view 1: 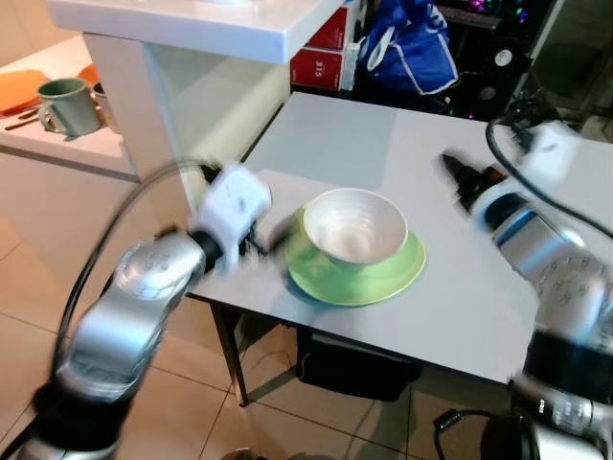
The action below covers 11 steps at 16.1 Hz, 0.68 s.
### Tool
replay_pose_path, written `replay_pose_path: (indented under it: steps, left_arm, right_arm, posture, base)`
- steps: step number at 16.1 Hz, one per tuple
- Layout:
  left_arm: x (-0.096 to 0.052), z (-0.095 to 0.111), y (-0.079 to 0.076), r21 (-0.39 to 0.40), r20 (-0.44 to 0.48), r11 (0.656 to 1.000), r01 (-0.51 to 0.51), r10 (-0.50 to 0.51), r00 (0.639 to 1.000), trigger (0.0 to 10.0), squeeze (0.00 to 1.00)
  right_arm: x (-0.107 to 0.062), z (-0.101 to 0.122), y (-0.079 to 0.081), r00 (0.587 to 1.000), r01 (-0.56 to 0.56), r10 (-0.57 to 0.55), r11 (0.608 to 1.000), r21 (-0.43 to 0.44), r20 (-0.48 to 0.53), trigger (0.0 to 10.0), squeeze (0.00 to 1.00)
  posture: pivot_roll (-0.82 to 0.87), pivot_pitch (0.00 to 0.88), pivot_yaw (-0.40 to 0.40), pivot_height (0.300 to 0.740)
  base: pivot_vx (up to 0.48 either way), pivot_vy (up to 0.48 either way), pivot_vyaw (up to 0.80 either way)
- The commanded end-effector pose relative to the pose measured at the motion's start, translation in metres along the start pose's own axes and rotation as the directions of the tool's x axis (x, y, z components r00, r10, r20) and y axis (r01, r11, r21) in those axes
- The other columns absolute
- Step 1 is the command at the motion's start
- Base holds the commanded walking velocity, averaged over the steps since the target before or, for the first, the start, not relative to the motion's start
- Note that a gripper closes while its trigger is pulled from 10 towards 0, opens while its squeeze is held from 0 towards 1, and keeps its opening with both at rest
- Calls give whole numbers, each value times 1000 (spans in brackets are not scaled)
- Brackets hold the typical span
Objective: Setting the table
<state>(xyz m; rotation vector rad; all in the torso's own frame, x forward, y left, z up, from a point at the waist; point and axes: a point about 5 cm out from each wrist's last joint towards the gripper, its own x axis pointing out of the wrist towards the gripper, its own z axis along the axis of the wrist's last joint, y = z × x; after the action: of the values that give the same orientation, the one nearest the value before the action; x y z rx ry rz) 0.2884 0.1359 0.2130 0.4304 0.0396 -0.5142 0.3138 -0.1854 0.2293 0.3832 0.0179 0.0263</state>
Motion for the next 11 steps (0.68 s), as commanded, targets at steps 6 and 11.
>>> replay_pose_path:
  steps: [6, 11]
  left_arm:
    - [8, 11, 10, -75, 122, 952, -298, 305, 944, 10000, 0]
    - [10, -1, -2, -79, 107, 952, -294, 302, 947, 10000, 0]
  right_arm:
    - [-26, -33, 3, 998, 24, -13, 987, -157, 69, 10000, 0]
    - [-36, -52, -5, 994, 108, -103, 984, -139, 48, 10000, 0]
  posture:
    - [-26, 0, -16, 740]
    - [-36, 0, -6, 740]
  base:
    - [0, 0, 0]
    - [0, 198, 0]
